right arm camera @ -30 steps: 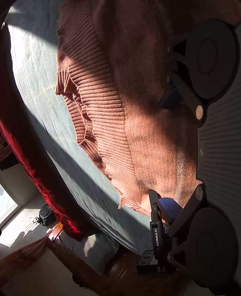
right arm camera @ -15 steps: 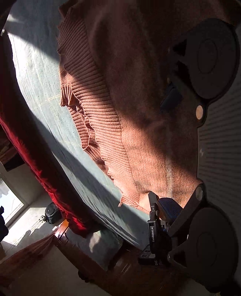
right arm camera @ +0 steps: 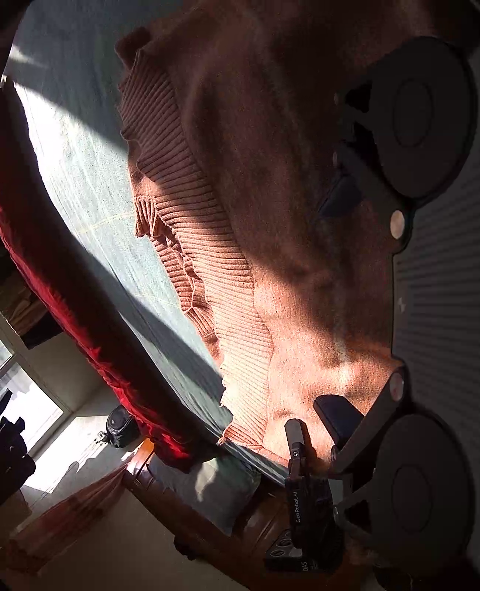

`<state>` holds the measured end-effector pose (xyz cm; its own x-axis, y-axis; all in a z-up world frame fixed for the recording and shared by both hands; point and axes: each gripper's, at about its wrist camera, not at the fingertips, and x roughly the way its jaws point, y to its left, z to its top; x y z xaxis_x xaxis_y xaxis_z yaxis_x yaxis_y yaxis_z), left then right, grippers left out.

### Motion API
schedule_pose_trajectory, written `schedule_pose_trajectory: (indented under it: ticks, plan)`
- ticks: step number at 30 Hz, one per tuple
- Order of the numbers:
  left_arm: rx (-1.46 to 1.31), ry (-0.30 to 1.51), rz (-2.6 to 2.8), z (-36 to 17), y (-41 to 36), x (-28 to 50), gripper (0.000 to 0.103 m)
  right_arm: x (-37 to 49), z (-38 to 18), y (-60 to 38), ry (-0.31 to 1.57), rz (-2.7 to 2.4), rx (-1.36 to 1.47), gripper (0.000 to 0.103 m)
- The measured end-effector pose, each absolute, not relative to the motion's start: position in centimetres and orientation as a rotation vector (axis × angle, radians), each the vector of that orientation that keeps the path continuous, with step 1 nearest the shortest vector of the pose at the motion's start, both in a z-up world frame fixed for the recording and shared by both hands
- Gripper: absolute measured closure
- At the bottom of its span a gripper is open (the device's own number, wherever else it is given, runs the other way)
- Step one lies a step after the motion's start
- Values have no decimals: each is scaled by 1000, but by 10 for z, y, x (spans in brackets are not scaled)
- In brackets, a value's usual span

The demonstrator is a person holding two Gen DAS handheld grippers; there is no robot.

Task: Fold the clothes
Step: 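Lift the held side with the left gripper and fold it over the sweater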

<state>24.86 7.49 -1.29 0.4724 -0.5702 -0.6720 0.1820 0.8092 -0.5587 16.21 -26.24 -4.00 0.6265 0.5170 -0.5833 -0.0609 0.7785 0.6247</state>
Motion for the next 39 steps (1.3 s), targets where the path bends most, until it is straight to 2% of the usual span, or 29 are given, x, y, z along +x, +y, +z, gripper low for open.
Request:
schedule_pose_trajectory:
  ticks: [7, 23, 39]
  plan:
    - [-455, 954, -506, 17, 49, 245, 86, 154, -44, -273, 828, 360, 642, 0]
    - [-620, 883, -523, 45, -2, 245, 86, 131, -46, -334, 729, 304, 769, 0]
    - [-633, 922, -591, 49, -116, 258, 86, 97, -49, -397, 636, 228, 863, 0]
